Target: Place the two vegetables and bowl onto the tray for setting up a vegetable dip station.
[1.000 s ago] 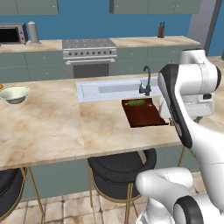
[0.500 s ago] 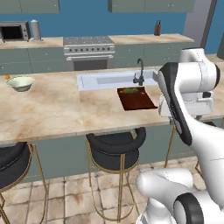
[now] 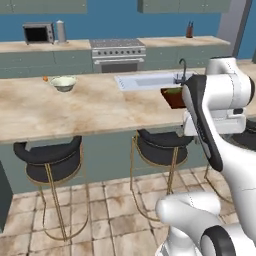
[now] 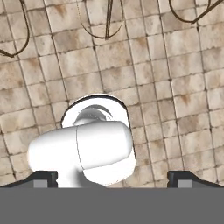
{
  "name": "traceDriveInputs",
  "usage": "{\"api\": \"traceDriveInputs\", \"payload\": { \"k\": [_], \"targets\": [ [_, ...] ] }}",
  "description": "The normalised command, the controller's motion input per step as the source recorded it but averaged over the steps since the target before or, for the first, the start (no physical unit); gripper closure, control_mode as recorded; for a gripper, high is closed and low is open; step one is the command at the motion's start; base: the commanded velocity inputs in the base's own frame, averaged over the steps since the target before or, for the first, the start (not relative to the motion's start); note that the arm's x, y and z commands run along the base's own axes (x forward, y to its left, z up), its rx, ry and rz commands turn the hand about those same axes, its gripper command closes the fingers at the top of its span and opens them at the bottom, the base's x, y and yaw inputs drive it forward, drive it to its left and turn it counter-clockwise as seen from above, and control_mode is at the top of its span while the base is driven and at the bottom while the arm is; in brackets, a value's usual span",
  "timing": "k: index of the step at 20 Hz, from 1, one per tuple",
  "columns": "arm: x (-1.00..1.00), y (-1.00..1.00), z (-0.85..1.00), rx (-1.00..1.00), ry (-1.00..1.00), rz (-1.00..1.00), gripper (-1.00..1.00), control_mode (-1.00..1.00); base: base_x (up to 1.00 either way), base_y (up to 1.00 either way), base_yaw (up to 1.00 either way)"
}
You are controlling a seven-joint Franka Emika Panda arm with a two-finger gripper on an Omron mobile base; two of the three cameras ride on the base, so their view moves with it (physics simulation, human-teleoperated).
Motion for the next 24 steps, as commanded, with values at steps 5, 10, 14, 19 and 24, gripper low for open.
{"api": "traceDriveInputs", "payload": {
  "k": [5, 10, 14, 19, 24],
  "targets": [
    [0.00, 0.00, 0.00, 0.00, 0.00, 0.00, -1.00, 1.00, -0.34, 1.00, -0.01],
    [0.00, 0.00, 0.00, 0.00, 0.00, 0.00, -1.00, 1.00, -0.10, 1.00, -0.04],
    [0.00, 0.00, 0.00, 0.00, 0.00, 0.00, -1.00, 1.00, 0.00, 1.00, -0.09],
    [0.00, 0.00, 0.00, 0.00, 0.00, 0.00, -1.00, 1.00, 0.00, 1.00, -0.18],
    [0.00, 0.00, 0.00, 0.00, 0.00, 0.00, -1.00, 1.00, 0.08, 1.00, -0.29]
  ]
}}
